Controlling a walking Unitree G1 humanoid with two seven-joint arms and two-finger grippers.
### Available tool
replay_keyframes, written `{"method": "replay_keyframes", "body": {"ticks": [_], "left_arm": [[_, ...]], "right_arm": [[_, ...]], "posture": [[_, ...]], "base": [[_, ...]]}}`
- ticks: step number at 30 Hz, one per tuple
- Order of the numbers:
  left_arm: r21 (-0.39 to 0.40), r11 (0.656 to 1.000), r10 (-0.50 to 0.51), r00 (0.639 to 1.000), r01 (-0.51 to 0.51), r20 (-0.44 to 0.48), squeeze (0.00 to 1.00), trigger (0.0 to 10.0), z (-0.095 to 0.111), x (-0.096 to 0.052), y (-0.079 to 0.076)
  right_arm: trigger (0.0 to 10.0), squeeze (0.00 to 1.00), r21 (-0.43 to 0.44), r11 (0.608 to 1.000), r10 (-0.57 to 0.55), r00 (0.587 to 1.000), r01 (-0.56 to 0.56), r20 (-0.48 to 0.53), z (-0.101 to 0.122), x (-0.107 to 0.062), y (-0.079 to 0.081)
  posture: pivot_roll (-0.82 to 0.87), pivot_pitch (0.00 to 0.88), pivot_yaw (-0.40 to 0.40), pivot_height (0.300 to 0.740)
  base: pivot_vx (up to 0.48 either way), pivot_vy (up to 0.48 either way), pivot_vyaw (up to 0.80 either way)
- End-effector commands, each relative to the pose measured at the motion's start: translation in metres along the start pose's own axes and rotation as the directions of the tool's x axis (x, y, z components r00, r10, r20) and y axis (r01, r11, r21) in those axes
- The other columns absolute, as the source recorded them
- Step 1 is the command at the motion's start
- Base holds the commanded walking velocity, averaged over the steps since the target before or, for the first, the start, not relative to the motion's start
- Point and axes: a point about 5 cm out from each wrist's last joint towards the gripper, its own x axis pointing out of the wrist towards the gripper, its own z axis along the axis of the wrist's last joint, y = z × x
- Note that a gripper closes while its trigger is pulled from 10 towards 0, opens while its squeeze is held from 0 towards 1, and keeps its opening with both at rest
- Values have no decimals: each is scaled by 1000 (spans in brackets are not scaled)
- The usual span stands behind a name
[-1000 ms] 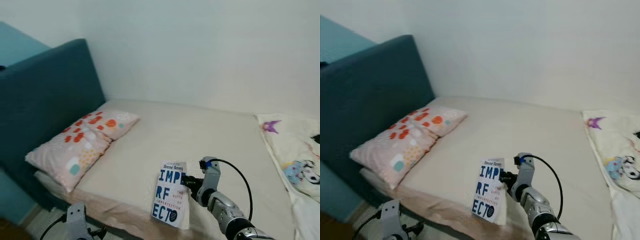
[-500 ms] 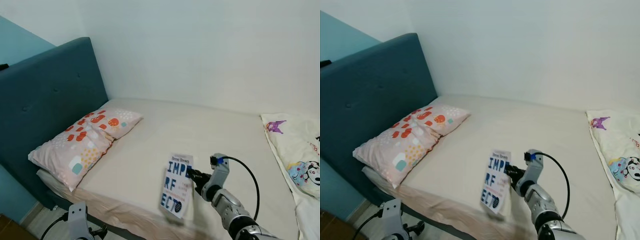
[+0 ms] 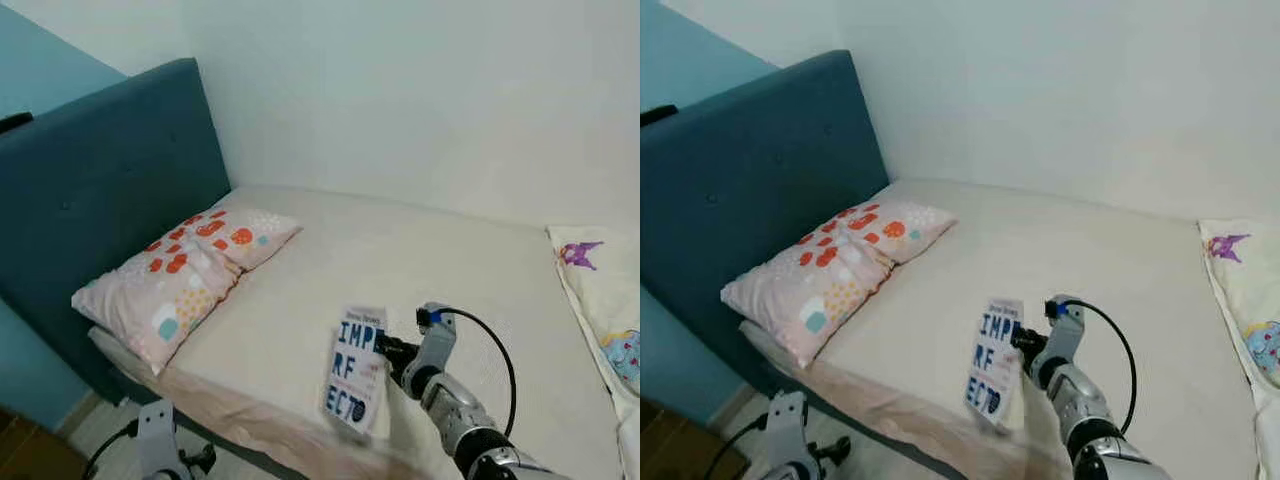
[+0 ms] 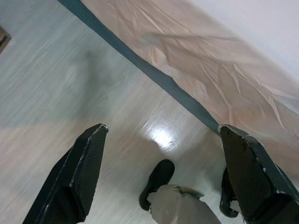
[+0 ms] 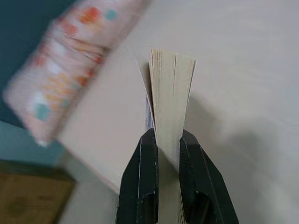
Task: Clean up the room
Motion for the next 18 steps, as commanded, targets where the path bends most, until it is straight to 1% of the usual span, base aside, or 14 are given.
{"method": "replay_keyframes", "body": {"ticks": [1,2,3,4,6,7,8,9,10,11,13,15,17,18], "left_arm": [[5,1000,0,1000,0,-28,0,10000,-7,-1,0],[11,1000,0,999,1,-36,0,10000,-10,-2,0],[16,1000,-2,999,3,-45,0,10000,-12,-2,0],[16,1000,-2,999,3,-45,0,10000,-12,-2,0],[20,1000,-7,998,8,-55,0,10000,-15,-3,-1],[16,1000,-14,998,15,-61,0,10000,-17,-3,-3],[13,1000,-19,998,20,-65,0,10000,-18,-3,-5],[13,1000,-19,998,20,-65,0,10000,-18,-3,-5],[8,1000,-26,997,26,-69,0,10000,-20,-3,-7],[3,999,-32,997,32,-73,0,10000,-21,-2,-11],[-6,999,-42,996,41,-80,0,10000,-24,-2,-17],[-10,999,-45,996,44,-82,0,10000,-25,-2,-20],[-31,998,-63,995,61,-80,0,10000,-27,-1,-29],[-41,997,-71,994,68,-78,0,10000,-28,-1,-33]], "right_arm": [[10000,0,-16,999,-34,997,33,-63,-15,-4,-4],[10000,0,-42,996,-83,989,79,-125,-28,-11,-12],[10000,0,-74,988,-148,970,136,-193,-44,-20,-21],[10000,0,-74,988,-148,970,136,-193,-44,-20,-21],[10000,0,-109,970,-238,931,215,-279,-67,-34,-32],[10000,0,-107,959,-282,904,261,-320,-80,-42,-37],[10000,0,-104,951,-308,887,290,-345,-87,-48,-40],[10000,0,-104,951,-308,887,290,-345,-87,-48,-40],[10000,0,-95,945,-325,872,312,-365,-94,-52,-42],[10000,0,-93,944,-329,862,318,-385,-100,-56,-43],[10000,0,-104,946,-322,856,307,-404,-104,-59,-43],[10000,0,-113,948,-318,856,298,-407,-105,-59,-43],[10000,0,-128,950,-313,865,285,-392,-99,-56,-44],[10000,0,-133,951,-309,870,279,-385,-96,-55,-45]], "posture": [[-117,0,40,720],[-119,0,37,720],[-122,0,34,720],[-122,0,34,720],[-128,0,25,720],[-134,0,16,720],[-136,0,12,720],[-136,0,12,720],[-147,0,-4,720],[-153,0,-12,720],[-158,0,-36,720],[-158,0,-43,720],[-153,0,-78,720],[-151,0,-81,720]], "base": [[0,0,0],[0,0,800],[0,0,800],[0,0,800],[0,0,800],[0,0,800],[0,0,800],[0,0,800],[0,0,800],[0,0,800],[0,0,800],[0,0,800],[0,0,800],[0,0,800]]}}
